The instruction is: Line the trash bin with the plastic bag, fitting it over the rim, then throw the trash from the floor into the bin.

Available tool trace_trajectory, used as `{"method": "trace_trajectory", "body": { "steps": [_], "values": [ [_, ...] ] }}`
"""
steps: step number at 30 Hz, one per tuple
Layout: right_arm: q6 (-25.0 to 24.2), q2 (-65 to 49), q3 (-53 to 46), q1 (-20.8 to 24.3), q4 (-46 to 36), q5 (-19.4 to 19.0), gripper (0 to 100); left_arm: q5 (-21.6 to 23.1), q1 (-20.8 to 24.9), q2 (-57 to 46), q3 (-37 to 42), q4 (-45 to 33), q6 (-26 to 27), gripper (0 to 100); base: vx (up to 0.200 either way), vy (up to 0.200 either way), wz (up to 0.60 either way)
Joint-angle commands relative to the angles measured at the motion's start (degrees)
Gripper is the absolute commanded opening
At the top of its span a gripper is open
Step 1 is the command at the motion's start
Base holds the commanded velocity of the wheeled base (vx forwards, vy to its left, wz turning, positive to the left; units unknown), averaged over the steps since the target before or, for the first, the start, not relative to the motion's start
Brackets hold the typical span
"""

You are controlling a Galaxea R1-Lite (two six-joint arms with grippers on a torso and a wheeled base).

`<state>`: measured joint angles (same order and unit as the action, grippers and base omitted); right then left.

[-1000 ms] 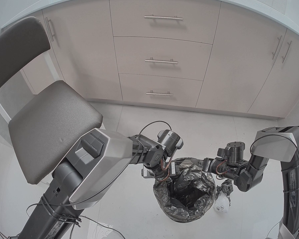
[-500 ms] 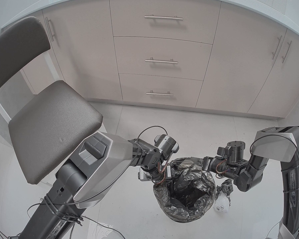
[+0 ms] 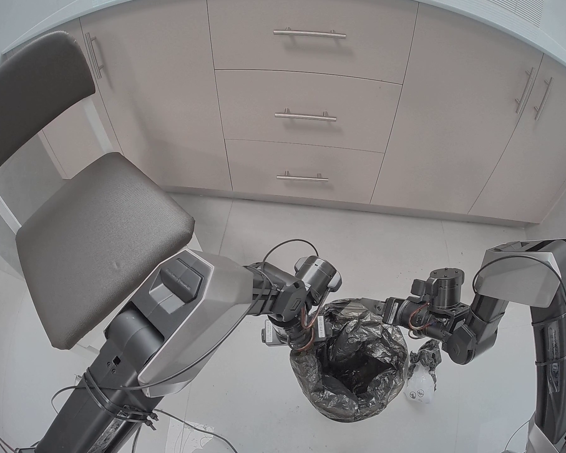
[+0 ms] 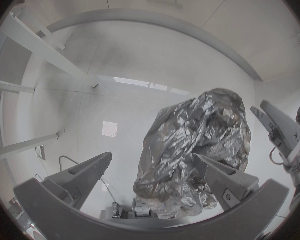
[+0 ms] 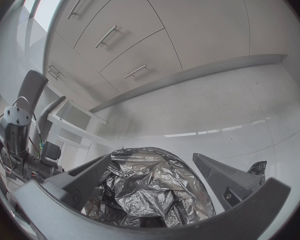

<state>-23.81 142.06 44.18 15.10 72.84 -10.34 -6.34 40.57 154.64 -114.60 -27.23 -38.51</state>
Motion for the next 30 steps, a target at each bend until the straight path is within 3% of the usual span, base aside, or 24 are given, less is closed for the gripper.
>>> {"method": "trace_trajectory", "body": {
  "steps": [1,12,21,30],
  "values": [
    [-0.01,-0.03,-0.06,0.01,0.02,-0.03,100,-0.16,1.62,-1.62,0.01,-1.77,0.45,100,0.0,0.0,0.0],
    [-0.54,-0.47,-0.06,-0.6,0.02,-0.03,100,-0.96,3.38,-2.76,0.01,-2.91,0.45,100,0.0,0.0,0.0],
    [-1.68,-1.08,-0.23,-0.6,0.02,-0.12,100,-1.04,3.55,-3.64,0.01,-2.91,0.54,100,0.0,-0.2,0.0],
    [-1.68,-0.9,-0.23,-0.6,0.02,-0.12,100,-1.22,3.55,-3.47,0.01,-2.65,0.45,100,0.0,0.0,0.0]
  ]
}}
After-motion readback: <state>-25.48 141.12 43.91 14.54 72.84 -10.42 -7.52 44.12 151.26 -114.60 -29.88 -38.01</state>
